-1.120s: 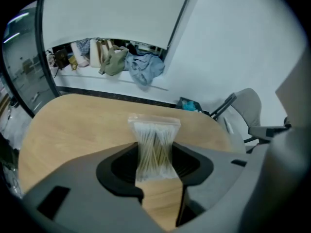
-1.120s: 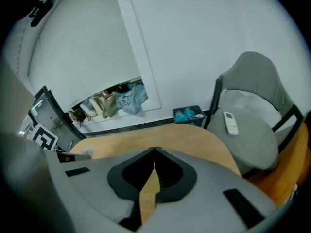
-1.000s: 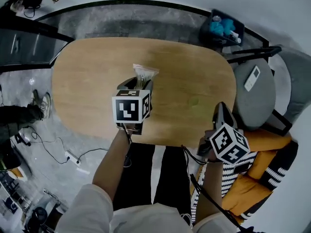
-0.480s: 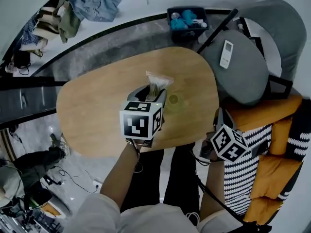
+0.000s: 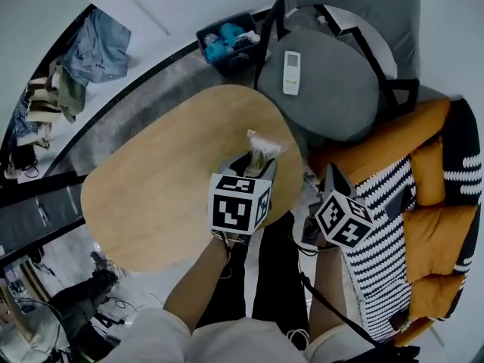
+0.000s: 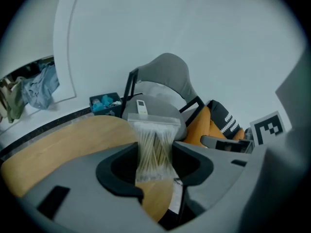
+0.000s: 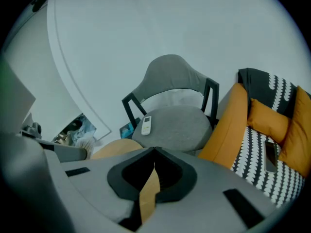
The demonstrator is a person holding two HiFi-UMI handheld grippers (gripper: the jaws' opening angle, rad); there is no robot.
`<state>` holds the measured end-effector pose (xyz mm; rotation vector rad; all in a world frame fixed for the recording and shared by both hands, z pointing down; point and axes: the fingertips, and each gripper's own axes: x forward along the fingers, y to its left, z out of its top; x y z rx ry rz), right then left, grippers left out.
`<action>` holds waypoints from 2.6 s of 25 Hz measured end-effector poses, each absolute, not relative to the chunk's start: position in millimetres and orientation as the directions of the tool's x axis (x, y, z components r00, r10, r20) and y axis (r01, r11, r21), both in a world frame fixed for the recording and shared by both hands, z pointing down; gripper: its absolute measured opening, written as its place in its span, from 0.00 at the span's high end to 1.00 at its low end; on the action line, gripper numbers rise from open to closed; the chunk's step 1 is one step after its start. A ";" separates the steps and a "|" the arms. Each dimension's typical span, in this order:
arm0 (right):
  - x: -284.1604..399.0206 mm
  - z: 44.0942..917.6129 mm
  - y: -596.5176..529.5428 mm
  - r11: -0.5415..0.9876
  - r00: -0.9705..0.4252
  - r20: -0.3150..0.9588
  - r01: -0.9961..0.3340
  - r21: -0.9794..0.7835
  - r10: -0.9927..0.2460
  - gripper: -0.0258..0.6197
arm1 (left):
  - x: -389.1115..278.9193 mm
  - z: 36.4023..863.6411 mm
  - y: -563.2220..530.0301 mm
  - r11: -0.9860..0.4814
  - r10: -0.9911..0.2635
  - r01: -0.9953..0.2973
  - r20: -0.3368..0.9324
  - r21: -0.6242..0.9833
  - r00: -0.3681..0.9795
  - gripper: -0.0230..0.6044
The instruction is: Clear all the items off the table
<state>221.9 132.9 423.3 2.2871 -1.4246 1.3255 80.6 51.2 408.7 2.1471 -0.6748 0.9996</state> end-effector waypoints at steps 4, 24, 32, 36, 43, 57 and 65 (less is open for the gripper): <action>252.5 429.0 149.1 -0.583 0.189 0.746 -0.752 -0.309 -0.639 0.92 | 117.8 423.7 61.6 -0.668 -0.124 -0.655 0.815 0.353 0.566 0.64; 399.7 472.3 113.9 -0.552 0.172 0.738 -0.775 -0.307 -0.653 0.92 | 295.5 511.8 -13.2 -0.644 -0.154 -0.702 0.847 0.304 0.509 0.64; 428.4 493.0 95.5 -0.558 0.164 0.739 -0.765 -0.323 -0.653 0.92 | 334.9 559.0 -54.1 -0.648 -0.192 -0.726 0.874 0.229 0.447 0.64; 431.3 503.7 103.7 -0.570 0.160 0.757 -0.758 -0.317 -0.634 0.92 | 342.3 581.0 -61.8 -0.631 -0.191 -0.746 0.890 0.212 0.415 0.64; 435.1 513.7 109.0 -0.582 0.159 0.770 -0.750 -0.313 -0.618 0.92 | 347.9 601.4 -68.4 -0.630 -0.167 -0.742 0.893 0.229 0.417 0.63; 421.6 498.9 87.5 -0.567 0.167 0.759 -0.767 -0.302 -0.630 0.92 | 329.0 563.4 -60.4 -0.569 -0.197 -0.755 0.837 0.326 0.510 0.58; 381.2 480.6 75.0 -0.533 0.154 0.747 -0.792 -0.299 -0.647 0.92 | 289.2 514.6 -48.3 -0.539 -0.225 -0.753 0.796 0.379 0.562 0.61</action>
